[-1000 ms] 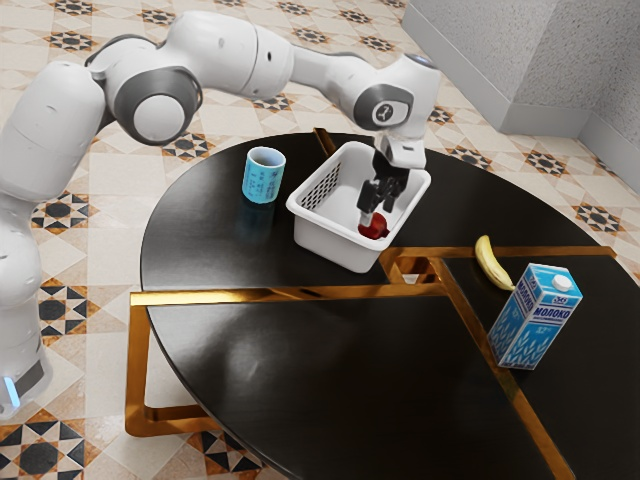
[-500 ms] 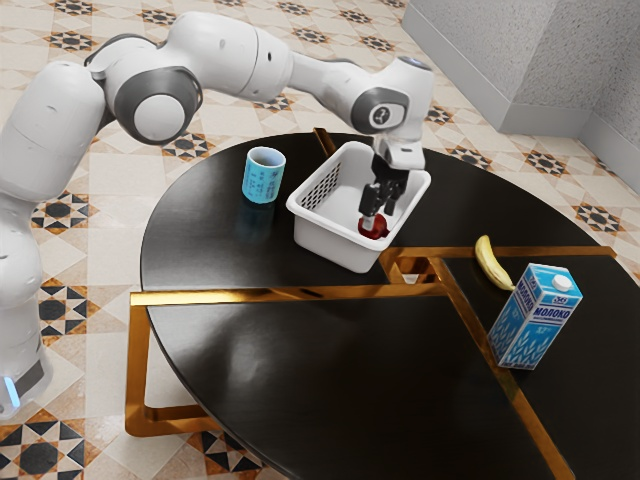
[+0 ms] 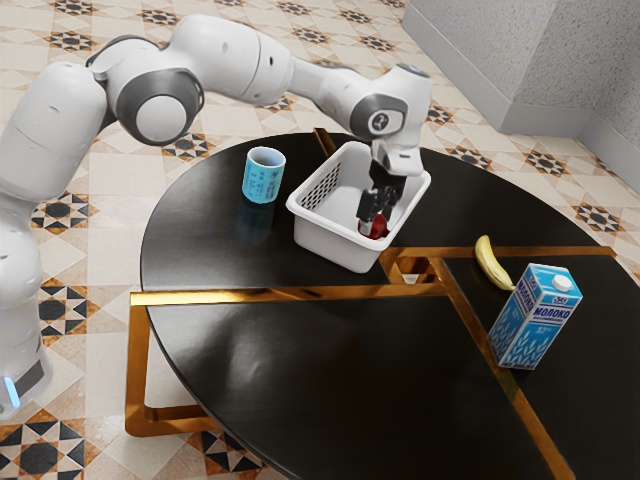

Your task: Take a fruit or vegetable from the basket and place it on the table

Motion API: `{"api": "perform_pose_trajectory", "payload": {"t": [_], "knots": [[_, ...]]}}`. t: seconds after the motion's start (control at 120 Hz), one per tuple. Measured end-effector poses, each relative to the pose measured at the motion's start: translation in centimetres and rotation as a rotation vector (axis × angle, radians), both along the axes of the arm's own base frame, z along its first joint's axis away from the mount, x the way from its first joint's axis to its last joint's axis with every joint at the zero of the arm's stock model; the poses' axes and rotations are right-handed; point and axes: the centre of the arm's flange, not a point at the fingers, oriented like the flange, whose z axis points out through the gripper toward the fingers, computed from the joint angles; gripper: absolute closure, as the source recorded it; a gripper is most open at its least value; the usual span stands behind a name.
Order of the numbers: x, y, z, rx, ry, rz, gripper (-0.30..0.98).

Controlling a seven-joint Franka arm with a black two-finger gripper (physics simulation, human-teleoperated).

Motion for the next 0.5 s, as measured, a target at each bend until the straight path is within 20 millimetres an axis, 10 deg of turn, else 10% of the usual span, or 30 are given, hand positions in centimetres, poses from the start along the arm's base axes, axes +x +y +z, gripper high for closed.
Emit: {"api": "perform_pose_trajectory", "payload": {"t": [0.5], "knots": [[0.1,0.6,-1.1,-0.003,0.007,0.019,0.00]]}}
